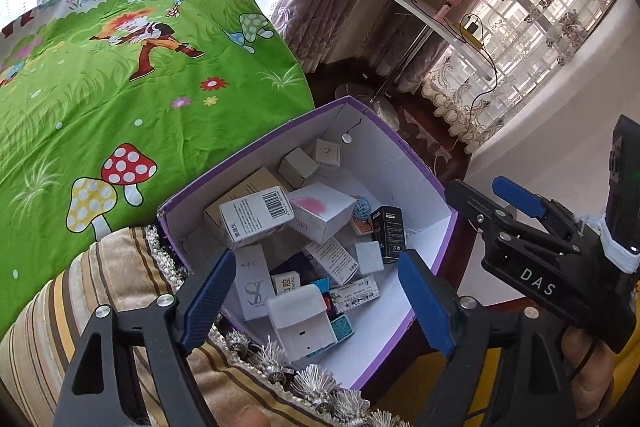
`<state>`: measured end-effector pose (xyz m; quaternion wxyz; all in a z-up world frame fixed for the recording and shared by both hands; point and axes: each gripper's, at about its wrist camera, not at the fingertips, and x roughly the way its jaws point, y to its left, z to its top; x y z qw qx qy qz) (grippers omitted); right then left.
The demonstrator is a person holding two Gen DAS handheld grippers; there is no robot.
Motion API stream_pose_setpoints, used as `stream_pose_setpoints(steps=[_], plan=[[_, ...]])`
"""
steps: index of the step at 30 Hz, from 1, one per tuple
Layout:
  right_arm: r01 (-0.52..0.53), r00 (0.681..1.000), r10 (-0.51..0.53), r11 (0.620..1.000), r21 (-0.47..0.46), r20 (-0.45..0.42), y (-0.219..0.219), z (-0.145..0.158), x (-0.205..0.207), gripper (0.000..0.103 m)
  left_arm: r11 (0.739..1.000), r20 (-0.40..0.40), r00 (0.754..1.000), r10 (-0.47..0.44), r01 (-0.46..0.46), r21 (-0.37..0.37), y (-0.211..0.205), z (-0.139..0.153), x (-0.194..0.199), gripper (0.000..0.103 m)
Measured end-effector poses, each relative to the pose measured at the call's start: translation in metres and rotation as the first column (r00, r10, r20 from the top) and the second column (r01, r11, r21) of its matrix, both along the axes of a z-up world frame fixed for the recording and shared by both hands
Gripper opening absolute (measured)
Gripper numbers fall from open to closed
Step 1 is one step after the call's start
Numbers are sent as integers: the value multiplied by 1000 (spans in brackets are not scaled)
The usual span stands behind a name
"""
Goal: Organize rigid objects
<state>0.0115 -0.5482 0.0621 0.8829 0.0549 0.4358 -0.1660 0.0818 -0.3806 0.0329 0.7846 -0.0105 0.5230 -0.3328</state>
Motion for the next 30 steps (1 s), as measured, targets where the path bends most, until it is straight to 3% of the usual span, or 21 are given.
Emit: stream_pose_setpoints(steps=[6, 15, 30], plan=[[-5, 1000, 5, 1000, -2, -6, 3, 1, -13, 80, 1000, -19, 1000, 24, -25, -14, 8, 0, -5, 86], [8, 1000, -8, 1000, 13, -17, -1, -1, -23, 80, 999, 23, 999, 48, -48, 24, 9, 3, -6, 87], [12, 1000, -11, 1000, 20, -22, -1, -4, -24, 80, 999, 59, 998, 31, -33, 25, 5, 7, -11, 87]])
